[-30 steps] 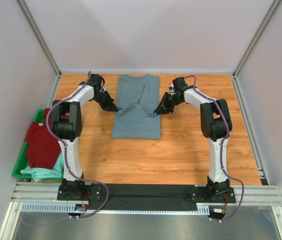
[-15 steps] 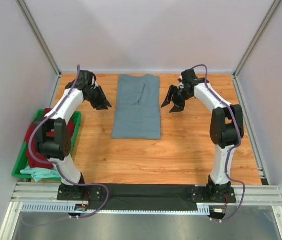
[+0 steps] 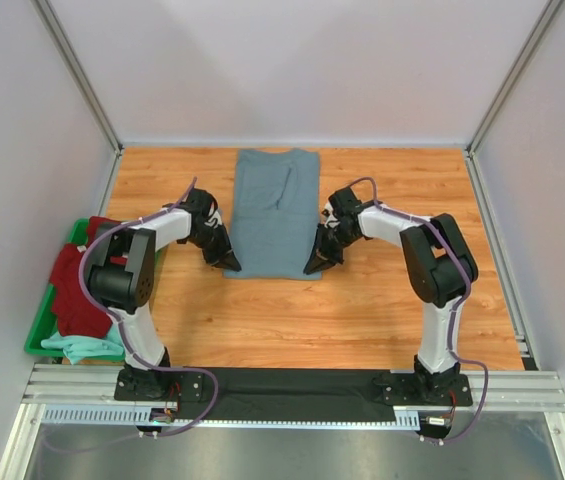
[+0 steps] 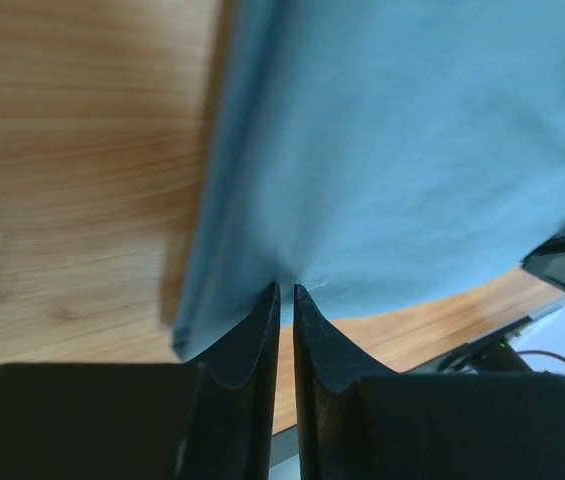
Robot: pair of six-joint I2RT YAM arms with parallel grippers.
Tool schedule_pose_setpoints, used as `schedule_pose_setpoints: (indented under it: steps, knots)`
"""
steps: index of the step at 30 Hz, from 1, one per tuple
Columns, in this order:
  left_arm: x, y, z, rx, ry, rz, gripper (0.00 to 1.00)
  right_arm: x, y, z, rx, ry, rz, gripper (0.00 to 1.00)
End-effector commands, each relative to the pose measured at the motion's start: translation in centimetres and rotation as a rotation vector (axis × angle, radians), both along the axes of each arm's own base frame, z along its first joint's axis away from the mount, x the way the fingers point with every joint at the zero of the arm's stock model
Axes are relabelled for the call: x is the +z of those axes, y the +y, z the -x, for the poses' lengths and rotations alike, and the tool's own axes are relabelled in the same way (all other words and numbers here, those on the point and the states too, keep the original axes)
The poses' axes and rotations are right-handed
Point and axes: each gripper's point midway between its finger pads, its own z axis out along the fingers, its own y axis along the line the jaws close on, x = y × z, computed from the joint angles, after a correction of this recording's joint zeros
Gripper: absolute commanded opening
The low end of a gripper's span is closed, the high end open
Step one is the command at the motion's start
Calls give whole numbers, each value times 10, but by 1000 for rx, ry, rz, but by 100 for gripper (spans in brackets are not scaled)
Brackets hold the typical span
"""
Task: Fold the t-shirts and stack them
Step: Fold the tshirt
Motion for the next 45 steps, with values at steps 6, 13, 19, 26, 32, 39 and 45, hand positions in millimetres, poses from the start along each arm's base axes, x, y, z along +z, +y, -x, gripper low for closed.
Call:
schedule_pose_setpoints:
  steps: [6,13,19,26,32,39,45]
  knots:
    - [-33,33,56,11,81,-137,14,-30,-40,29,-9,-16,129,11]
    - [34,9,83,-66,-62,-6,26,36,-44,43,-29,-132,74,17]
    - [68,-17,34,-81,-206,107,29,48,5,-2,-47,-107,-111,27]
    - [10,-24,27,-106,-71,83,23,4,15,-13,-90,-53,-107,26]
    - [-24,-26,95,-227,15,-81,25,-41,-28,49,-110,3,28,26]
    - [30,-14,121,-247,-135,-112,36,-13,-69,109,-152,-92,69,33]
    - [63,10,69,-267,-292,-171,44,40,-73,57,-86,-290,78,67]
